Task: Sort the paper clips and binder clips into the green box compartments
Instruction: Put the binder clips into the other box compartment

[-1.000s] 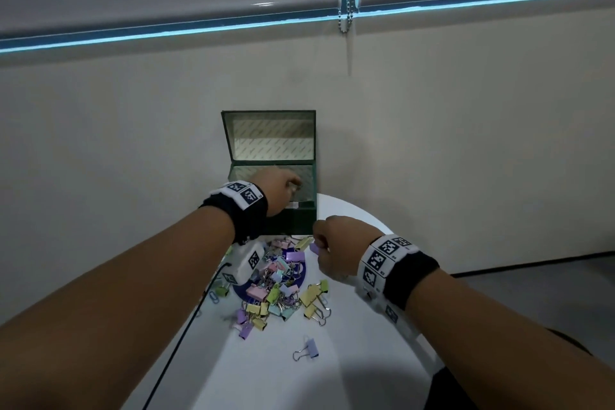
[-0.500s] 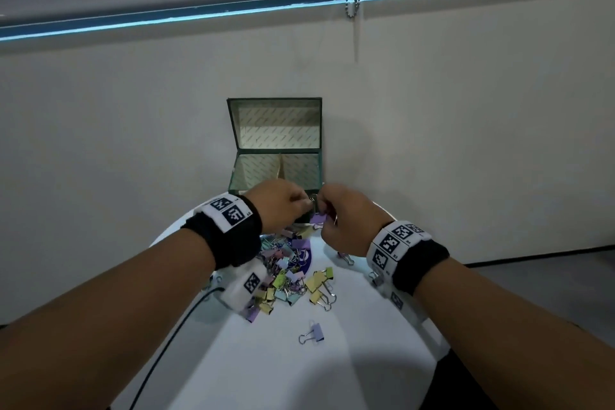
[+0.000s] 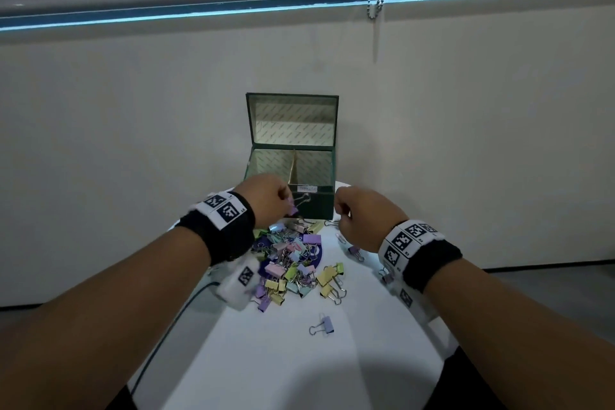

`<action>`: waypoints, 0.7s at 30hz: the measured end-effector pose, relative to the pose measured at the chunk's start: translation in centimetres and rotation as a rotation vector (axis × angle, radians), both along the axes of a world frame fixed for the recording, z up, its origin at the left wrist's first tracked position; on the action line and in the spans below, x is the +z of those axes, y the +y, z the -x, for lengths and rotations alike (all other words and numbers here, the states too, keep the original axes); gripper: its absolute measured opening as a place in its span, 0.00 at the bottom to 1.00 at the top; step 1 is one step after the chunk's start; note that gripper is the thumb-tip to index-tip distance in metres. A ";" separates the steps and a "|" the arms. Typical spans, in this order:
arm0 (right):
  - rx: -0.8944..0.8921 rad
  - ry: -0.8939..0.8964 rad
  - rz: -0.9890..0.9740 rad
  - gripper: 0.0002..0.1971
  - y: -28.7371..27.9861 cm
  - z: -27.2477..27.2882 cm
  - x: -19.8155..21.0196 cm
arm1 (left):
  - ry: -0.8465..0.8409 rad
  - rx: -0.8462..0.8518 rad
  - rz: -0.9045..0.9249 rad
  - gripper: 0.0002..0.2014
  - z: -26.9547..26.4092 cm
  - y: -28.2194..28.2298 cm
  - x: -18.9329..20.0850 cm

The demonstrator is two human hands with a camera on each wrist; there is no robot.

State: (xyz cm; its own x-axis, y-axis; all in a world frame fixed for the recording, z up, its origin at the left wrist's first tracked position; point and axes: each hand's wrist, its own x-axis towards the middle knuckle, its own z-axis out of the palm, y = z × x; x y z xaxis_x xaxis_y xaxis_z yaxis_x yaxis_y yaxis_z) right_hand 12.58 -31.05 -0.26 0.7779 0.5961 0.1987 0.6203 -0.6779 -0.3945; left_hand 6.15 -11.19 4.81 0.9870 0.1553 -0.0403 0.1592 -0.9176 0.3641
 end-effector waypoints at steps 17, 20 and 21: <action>0.054 0.112 0.375 0.07 1.0 0.3 -1.2 | 0.153 -0.101 -0.281 0.04 3.7 8.2 -0.9; 0.069 0.116 0.300 0.05 1.0 0.4 -0.6 | 0.223 -0.191 -0.278 0.06 4.7 7.3 -1.1; 0.078 0.089 0.272 0.04 1.0 0.5 -0.5 | 0.230 -0.224 -0.282 0.08 5.0 6.9 -1.1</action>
